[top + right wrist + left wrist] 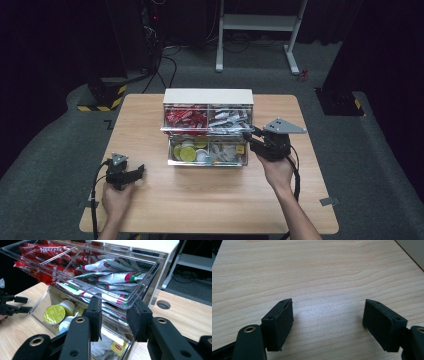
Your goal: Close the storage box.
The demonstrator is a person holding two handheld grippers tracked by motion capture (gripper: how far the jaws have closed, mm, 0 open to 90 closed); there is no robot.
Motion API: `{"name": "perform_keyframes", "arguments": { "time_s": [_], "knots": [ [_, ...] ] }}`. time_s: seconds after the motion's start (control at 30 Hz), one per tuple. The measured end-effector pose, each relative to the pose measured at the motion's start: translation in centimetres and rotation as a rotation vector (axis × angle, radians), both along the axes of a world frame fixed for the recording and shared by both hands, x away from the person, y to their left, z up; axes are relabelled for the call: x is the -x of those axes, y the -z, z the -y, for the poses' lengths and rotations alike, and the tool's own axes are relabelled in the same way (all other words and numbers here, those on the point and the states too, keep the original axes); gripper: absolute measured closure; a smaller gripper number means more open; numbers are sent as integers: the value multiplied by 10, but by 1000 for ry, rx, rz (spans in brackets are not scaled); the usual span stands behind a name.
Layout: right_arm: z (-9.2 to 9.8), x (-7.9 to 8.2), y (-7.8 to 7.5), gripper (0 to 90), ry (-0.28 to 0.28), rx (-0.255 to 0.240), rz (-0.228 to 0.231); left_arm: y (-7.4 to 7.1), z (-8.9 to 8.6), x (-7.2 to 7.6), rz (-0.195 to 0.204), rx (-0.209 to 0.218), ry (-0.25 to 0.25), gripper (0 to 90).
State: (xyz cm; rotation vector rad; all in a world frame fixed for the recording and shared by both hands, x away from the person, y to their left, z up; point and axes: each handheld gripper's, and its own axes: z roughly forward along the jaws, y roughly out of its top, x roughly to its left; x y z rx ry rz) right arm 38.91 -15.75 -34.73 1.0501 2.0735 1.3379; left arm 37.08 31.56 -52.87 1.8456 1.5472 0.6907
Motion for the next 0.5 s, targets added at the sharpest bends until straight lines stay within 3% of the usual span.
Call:
{"name": "perform_keyframes", "arguments": {
  "time_s": [0.5],
  "knots": [
    [-5,-6,-5,649,-1,-9,8,0,0,0,0,1,1,247]
  ]
}}
